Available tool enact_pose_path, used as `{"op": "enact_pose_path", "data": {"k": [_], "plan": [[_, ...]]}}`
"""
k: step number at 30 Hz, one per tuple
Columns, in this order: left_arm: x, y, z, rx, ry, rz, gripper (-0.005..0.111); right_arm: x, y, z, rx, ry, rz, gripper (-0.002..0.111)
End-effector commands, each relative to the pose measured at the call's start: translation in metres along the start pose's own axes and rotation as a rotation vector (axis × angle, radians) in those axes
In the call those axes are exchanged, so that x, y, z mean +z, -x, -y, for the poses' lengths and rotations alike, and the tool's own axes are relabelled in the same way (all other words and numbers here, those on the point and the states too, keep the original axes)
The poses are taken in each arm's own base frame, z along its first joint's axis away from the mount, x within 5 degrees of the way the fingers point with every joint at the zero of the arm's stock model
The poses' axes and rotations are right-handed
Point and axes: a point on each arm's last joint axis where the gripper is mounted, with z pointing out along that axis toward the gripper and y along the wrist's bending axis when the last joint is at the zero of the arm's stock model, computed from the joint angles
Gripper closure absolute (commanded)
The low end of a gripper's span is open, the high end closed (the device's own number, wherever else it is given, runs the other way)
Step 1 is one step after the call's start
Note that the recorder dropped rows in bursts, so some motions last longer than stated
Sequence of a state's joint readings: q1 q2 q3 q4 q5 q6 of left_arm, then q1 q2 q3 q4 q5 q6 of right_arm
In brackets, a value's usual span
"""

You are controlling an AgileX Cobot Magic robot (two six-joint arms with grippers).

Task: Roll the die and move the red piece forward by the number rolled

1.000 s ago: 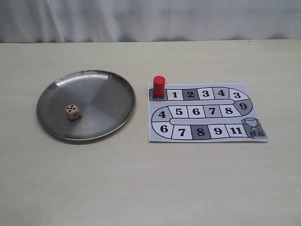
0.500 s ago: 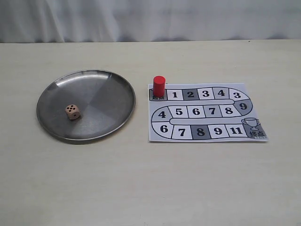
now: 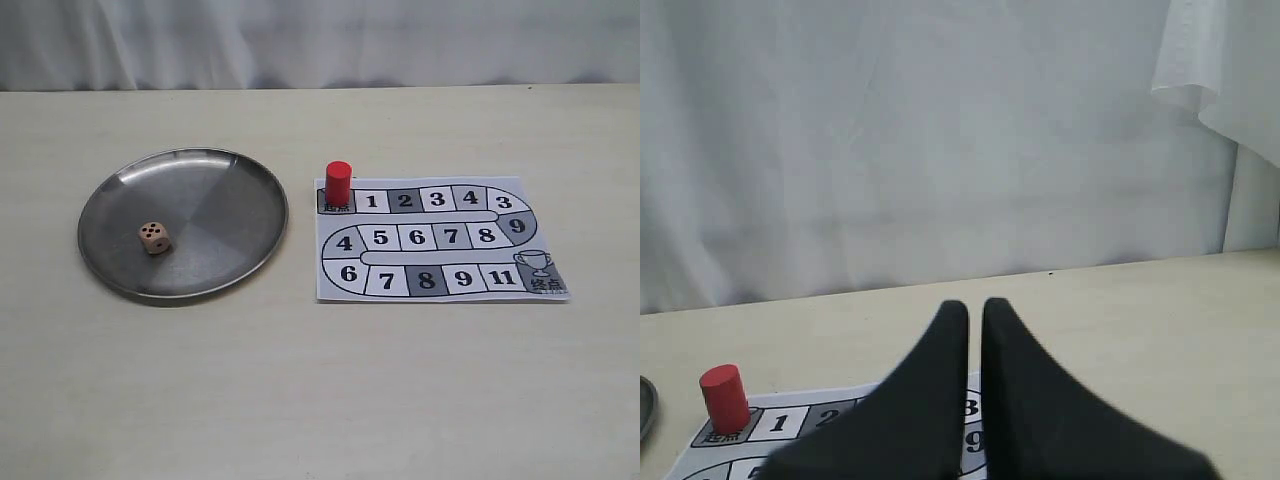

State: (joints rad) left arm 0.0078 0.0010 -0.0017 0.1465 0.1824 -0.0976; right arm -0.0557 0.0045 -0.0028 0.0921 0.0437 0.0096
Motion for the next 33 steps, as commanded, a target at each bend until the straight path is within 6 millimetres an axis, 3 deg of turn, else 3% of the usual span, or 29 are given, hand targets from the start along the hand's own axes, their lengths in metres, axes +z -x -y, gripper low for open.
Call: {"op": "enact_pose_path", "data": {"k": [1, 7, 14, 19, 27, 29, 33], "plan": [[0.000, 0.000, 0.001, -0.002, -0.010, 0.009, 0.107, -0.001, 0.010, 0.000, -0.001, 0.002, 0.120, 0.104], [0.000, 0.000, 0.001, -0.002, -0.010, 0.009, 0.107, -0.004, 0.026, 0.003, 0.151, -0.011, 0.302, 0.104], [0.000, 0.000, 0.001, -0.002, -0.010, 0.009, 0.107, -0.007, 0.033, 0.004, 0.136, -0.019, 0.384, 0.104], [0.000, 0.000, 0.001, -0.002, -0.010, 0.009, 0.107, 0.004, 0.022, 0.001, 0.106, -0.016, 0.152, 0.104], [0.000, 0.000, 0.001, -0.002, -0.010, 0.009, 0.107, 0.057, -0.002, 0.003, 0.124, -0.084, -0.320, 0.103], [0.000, 0.000, 0.001, -0.002, -0.010, 0.009, 0.107, 0.072, -0.010, 0.003, 0.124, -0.099, -0.446, 0.096], [0.000, 0.000, 0.001, -0.002, -0.010, 0.009, 0.107, 0.106, -0.024, 0.005, 0.132, -0.130, -0.630, 0.064]]}}
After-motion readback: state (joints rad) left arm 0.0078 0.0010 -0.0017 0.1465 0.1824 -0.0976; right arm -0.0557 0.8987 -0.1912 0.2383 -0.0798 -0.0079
